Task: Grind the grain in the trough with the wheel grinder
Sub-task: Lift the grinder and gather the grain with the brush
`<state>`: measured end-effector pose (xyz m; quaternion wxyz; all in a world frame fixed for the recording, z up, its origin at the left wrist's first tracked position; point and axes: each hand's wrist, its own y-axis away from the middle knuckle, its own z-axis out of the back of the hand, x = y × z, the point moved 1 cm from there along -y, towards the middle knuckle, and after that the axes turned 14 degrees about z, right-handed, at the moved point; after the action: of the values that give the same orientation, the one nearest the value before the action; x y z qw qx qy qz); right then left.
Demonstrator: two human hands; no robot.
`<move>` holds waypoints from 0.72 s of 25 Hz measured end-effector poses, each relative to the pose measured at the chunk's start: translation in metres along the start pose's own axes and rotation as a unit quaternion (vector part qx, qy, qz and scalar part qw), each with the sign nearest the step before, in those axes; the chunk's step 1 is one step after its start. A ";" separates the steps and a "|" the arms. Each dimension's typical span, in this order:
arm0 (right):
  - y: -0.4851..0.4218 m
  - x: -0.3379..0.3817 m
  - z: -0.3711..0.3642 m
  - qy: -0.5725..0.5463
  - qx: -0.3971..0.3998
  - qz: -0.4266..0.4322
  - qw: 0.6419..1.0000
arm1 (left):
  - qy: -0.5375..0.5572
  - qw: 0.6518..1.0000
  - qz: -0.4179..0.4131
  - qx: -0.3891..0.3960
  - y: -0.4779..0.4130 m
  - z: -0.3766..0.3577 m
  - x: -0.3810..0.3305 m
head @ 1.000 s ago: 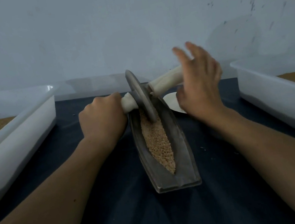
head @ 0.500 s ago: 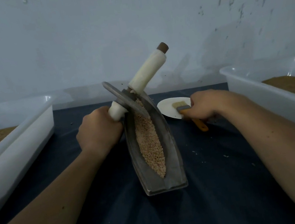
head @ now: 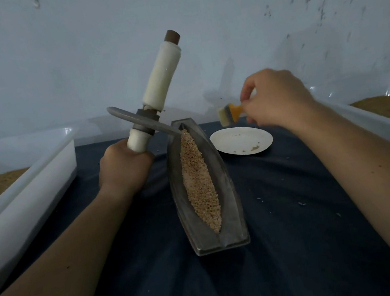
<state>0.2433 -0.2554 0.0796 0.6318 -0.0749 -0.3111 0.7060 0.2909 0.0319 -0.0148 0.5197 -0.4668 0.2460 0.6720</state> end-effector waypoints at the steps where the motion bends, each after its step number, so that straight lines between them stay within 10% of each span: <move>1: 0.001 0.006 0.002 -0.034 -0.044 0.009 0.998 | 0.028 0.999 0.009 0.016 -0.001 0.001 0.001; 18: 0.019 0.048 -0.039 -0.063 -0.127 0.215 0.966 | 0.123 0.987 0.038 0.092 -0.002 0.010 0.001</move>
<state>0.2375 -0.1969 0.0526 0.4296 -0.1751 -0.4143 0.7830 0.2891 0.0411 -0.0113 0.4999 -0.4867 0.3863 0.6033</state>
